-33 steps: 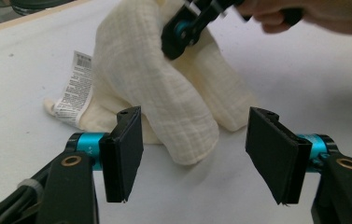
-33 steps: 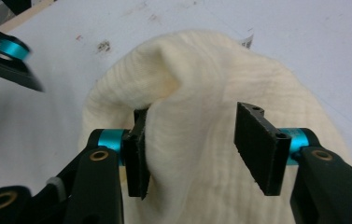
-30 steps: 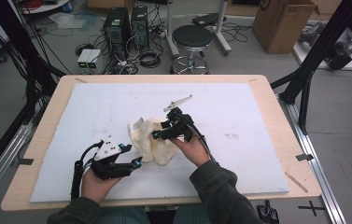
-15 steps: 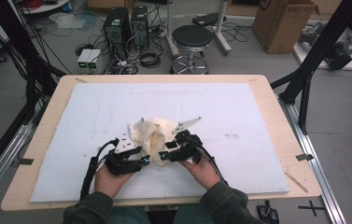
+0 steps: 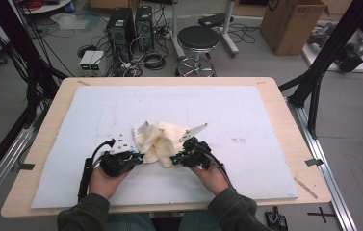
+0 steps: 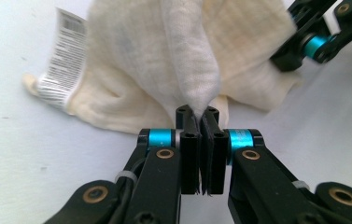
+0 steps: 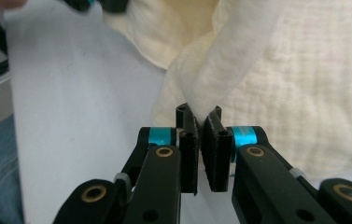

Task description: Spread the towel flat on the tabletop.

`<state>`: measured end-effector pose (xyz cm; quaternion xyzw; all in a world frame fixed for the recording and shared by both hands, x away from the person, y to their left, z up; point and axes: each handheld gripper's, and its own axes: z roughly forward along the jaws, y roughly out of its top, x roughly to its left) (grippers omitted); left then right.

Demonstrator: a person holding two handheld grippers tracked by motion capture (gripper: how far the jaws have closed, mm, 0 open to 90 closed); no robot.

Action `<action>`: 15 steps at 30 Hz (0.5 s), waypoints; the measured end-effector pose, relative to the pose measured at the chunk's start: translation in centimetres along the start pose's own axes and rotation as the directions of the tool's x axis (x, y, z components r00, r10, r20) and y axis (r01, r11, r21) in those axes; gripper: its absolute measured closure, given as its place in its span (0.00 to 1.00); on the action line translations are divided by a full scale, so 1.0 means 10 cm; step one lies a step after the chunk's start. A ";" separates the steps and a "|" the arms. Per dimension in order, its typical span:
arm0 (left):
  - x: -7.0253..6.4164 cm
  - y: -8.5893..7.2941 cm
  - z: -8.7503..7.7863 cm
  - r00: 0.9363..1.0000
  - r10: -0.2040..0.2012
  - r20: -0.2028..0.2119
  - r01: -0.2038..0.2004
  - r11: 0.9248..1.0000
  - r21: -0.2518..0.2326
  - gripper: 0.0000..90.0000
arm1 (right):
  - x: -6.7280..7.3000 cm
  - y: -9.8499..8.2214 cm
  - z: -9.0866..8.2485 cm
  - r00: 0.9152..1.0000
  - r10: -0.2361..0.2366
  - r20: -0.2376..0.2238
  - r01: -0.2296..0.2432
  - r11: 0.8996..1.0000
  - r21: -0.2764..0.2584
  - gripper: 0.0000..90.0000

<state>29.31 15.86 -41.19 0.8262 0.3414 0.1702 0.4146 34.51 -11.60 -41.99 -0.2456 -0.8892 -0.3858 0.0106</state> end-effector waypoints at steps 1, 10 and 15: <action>0.06 0.02 -0.11 1.000 -0.010 -0.003 0.010 1.000 -0.022 0.97 | 0.00 0.00 -0.07 1.000 -0.010 0.010 0.010 1.000 0.003 0.95; 0.25 0.16 -0.53 1.000 -0.002 -0.024 -0.001 0.995 -0.096 0.97 | -0.09 0.01 -0.70 0.998 -0.042 0.040 0.043 0.999 -0.003 0.95; 0.26 0.24 -0.69 0.999 0.047 0.023 -0.044 0.993 -0.107 0.97 | -0.07 0.03 -1.01 0.997 -0.078 0.006 0.078 0.997 0.000 0.95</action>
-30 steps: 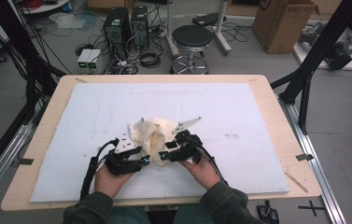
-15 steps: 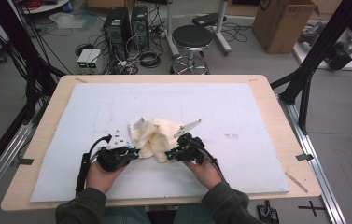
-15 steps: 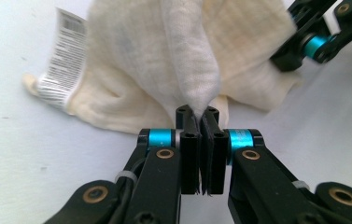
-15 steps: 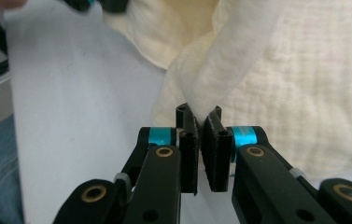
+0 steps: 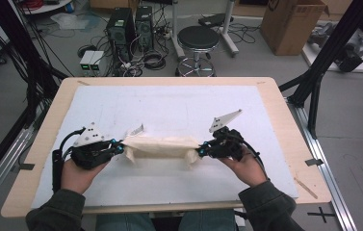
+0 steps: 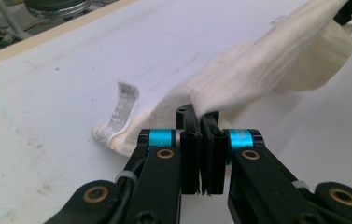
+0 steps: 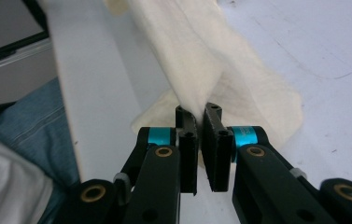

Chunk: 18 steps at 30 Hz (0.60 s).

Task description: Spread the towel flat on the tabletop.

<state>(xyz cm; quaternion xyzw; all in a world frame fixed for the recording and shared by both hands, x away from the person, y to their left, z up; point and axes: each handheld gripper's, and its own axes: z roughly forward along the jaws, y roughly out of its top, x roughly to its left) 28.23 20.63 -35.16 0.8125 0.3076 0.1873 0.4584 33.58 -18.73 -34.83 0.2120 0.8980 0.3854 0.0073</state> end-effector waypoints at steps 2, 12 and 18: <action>0.01 0.02 0.05 0.999 0.012 0.036 -0.014 0.999 0.051 0.97 | -0.02 0.02 -0.02 0.999 -0.008 -0.035 0.009 0.999 0.038 0.94; 0.26 -0.14 0.61 1.000 0.001 -0.005 0.001 0.979 0.202 0.96 | -0.41 -0.02 0.45 0.996 0.023 0.088 -0.039 0.982 0.184 0.89; 0.45 -0.15 0.82 0.998 -0.023 -0.065 0.037 0.975 0.219 0.91 | -0.67 0.01 0.67 0.988 0.058 0.141 -0.083 0.980 0.179 0.84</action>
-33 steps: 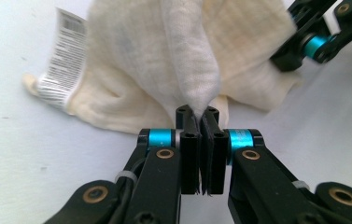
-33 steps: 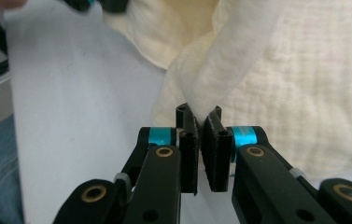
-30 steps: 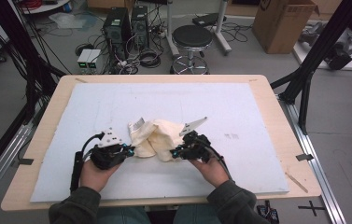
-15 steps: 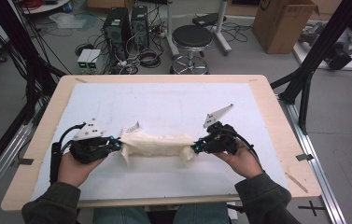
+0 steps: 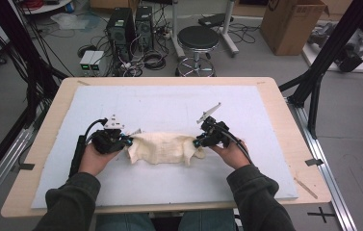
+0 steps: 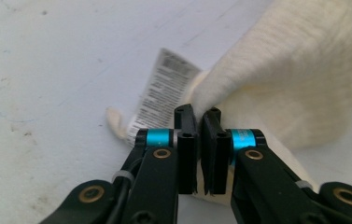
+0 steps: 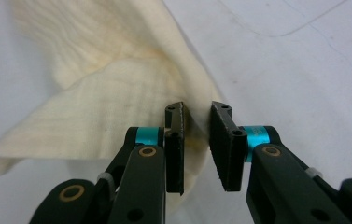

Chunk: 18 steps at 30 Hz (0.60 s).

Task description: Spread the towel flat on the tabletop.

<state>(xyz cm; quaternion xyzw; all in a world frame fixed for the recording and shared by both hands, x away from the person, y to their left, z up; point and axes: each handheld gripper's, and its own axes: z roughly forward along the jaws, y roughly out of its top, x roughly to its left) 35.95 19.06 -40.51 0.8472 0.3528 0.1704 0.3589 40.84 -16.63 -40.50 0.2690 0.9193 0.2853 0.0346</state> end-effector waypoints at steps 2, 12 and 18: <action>0.09 -0.01 0.09 0.999 -0.042 -0.005 0.042 0.999 0.021 0.80 | -0.07 0.00 0.05 1.000 0.017 -0.011 -0.017 1.000 -0.002 0.81; 0.28 -0.06 -0.24 0.993 -0.117 0.022 0.119 0.987 -0.111 0.61 | -0.11 -0.07 -0.30 0.997 0.026 -0.075 -0.038 0.985 -0.171 0.67; 0.09 -0.05 -0.40 0.996 -0.038 0.077 0.050 0.987 -0.155 0.61 | 0.08 -0.08 -0.45 0.995 -0.026 -0.096 0.005 0.976 -0.216 0.65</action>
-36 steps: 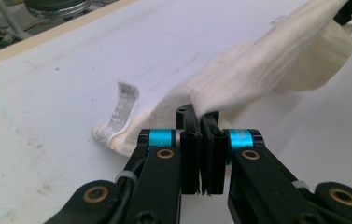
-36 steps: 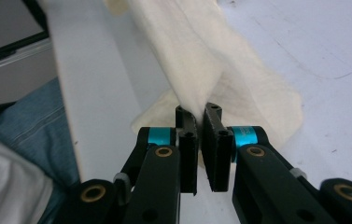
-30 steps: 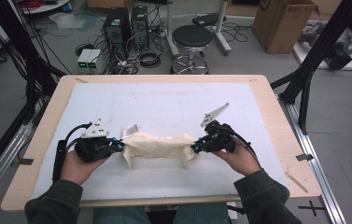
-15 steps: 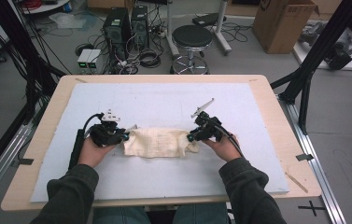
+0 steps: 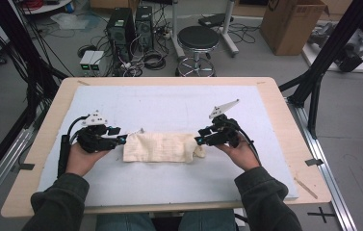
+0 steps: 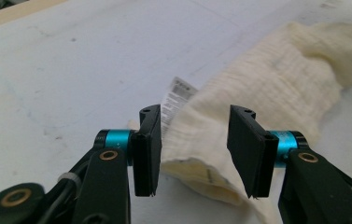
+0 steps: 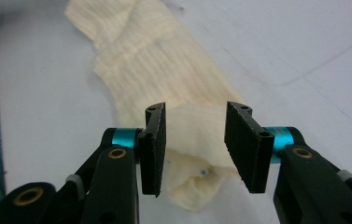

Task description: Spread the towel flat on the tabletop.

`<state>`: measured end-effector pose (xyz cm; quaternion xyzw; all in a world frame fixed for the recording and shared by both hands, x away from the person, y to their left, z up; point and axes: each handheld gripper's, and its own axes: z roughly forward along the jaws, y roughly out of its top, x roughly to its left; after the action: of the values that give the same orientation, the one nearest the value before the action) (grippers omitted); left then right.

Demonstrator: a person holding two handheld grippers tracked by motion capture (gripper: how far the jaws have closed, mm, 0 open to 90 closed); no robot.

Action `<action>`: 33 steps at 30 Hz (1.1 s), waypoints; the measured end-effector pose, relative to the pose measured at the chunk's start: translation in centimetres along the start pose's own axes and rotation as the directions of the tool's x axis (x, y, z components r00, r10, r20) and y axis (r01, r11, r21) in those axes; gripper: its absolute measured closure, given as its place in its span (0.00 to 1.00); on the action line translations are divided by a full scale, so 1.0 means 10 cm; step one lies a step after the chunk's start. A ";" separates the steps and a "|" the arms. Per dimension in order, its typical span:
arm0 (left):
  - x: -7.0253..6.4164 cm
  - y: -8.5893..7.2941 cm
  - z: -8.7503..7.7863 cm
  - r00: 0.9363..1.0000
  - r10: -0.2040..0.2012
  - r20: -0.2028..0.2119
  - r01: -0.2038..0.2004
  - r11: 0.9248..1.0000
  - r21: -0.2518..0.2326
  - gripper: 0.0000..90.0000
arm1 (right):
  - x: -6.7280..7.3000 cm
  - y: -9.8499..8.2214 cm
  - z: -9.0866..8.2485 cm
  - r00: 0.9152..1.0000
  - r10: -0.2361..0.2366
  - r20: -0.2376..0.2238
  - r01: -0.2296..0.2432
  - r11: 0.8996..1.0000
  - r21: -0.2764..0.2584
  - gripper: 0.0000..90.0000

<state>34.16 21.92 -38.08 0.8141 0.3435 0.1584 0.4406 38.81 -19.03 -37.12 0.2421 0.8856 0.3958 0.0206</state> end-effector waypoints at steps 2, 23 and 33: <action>-0.08 -0.01 0.00 0.999 0.026 0.031 -0.026 1.000 -0.001 0.62 | 0.09 0.02 0.00 0.999 -0.027 -0.023 0.026 0.999 -0.019 0.66; -0.21 -0.39 0.32 0.995 0.058 0.077 -0.069 0.985 0.158 0.67 | 0.13 -0.19 0.44 1.000 -0.024 -0.010 0.025 0.982 0.189 0.70; -0.22 -0.42 0.35 0.994 0.091 0.053 -0.100 0.979 0.178 0.79 | 0.17 -0.38 0.46 0.995 -0.081 0.062 0.073 0.990 0.123 0.86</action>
<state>32.79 19.87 -43.40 0.8696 0.3071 0.1294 0.3643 36.76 -17.29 -42.72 0.2215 0.9153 0.3325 0.0507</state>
